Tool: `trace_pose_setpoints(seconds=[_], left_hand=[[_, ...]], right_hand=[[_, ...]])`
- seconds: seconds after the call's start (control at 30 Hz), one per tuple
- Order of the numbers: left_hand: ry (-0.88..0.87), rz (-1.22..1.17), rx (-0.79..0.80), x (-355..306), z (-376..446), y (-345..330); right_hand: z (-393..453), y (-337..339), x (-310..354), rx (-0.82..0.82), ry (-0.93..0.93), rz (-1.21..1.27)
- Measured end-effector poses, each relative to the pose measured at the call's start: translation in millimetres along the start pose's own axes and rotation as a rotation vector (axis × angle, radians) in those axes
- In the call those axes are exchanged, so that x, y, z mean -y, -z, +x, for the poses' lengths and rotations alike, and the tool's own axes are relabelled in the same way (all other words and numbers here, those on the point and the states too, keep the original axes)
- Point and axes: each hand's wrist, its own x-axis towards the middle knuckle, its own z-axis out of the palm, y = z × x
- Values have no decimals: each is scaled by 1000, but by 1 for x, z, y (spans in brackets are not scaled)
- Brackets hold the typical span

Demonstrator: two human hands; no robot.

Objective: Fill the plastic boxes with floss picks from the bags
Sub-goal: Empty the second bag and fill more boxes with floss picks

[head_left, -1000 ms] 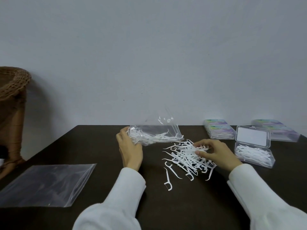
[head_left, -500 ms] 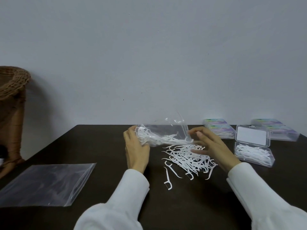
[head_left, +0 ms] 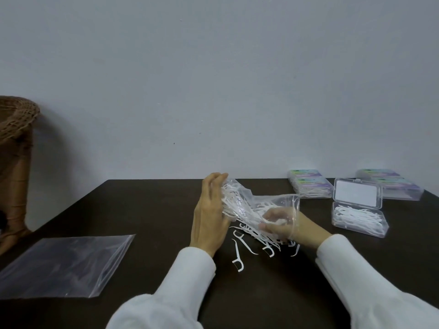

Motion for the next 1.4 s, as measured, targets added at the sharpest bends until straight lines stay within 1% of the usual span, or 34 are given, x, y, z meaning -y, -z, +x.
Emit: trace_pose_setpoints(seconds=[0.13,0.27,0.43,0.63,0.77,0.93,1.03,1.1,1.17,1.3,1.4], left_hand=[[-26,33,17,1,0,-1],[5,32,-13,5,1,-1],[133,56,-50,13,2,0],[234,70,-107,18,4,7],[388,64,-161,22,6,12],[574,21,-261,30,10,20],[711,-43,-304,31,13,24],[778,-79,-313,30,14,24],[799,-93,-303,29,15,23],[776,-102,-275,28,14,19],[747,-100,-248,23,13,16]], right_hand=[[2,-2,-6,40,-32,-123],[-1,-2,-3,42,-18,-84],[-1,8,-3,-34,23,27],[-1,18,-4,-148,53,78],[-1,24,-8,-192,36,74],[-3,26,-9,-219,-18,-67],[-3,25,-10,-181,-32,-295],[-4,24,-9,-191,-44,-362],[-3,22,-8,-210,-46,-364],[-3,22,-9,-257,-34,-314],[-3,23,-13,-347,-48,-388]])
